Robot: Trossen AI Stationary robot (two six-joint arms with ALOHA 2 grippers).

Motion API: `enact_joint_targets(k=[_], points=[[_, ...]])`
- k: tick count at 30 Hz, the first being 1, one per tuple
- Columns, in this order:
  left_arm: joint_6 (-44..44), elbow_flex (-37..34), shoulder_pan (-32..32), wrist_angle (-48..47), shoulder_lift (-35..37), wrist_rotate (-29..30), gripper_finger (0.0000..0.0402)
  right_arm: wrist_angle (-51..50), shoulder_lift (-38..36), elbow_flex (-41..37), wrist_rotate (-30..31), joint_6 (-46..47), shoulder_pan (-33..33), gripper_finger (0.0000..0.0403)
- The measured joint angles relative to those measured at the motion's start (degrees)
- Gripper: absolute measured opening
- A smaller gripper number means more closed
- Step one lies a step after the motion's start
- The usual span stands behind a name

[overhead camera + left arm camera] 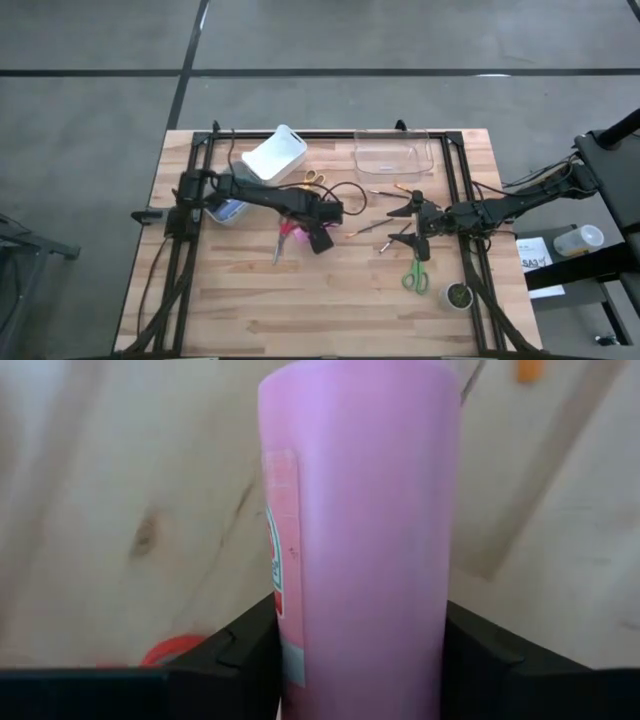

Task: Pick & Place Paint Supplies
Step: Put the pink paint bottle into the gray bin

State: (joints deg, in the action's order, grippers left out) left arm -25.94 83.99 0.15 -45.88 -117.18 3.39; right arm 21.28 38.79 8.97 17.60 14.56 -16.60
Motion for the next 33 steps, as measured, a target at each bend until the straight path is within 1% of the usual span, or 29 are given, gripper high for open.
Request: enact_joint_targets(k=[3,8,12,15,18,22,29,33], points=[[-1.24,0.0,0.36,-1.11,3.16,0.81,0.0192,0.0,0.0,0.0,-0.01,0.01,0.0,0.0306],[-2.38,0.0,1.03,-5.19,8.81,6.03,0.0192,0.02,0.0,0.0,0.01,0.01,0.02,0.0306],[-3.67,0.02,1.77,-11.34,13.69,9.18,0.0192,0.02,0.0,0.0,0.0,0.0,0.0,0.0306],[-6.67,0.0,2.46,-17.22,17.44,10.82,0.0191,0.02,0.0,0.0,0.01,-0.01,0.0,0.0306],[-9.39,-0.69,2.99,-21.54,21.54,13.92,0.0191,0.01,0.0,0.0,-0.01,0.01,0.0,0.0306],[-12.11,-5.07,3.96,-22.3,27.82,16.62,0.0191,0.0,0.0,0.0,-0.01,0.0,0.0,0.0306],[-13.84,-15.92,8.79,-22.35,38.83,17.13,0.0191,0.0,0.0,0.0,0.01,0.01,0.02,0.0306],[-15.05,-21.18,12.2,-23.29,43.84,16.93,0.0191,0.0,0.0,0.0,0.0,0.01,0.0,0.0306]])
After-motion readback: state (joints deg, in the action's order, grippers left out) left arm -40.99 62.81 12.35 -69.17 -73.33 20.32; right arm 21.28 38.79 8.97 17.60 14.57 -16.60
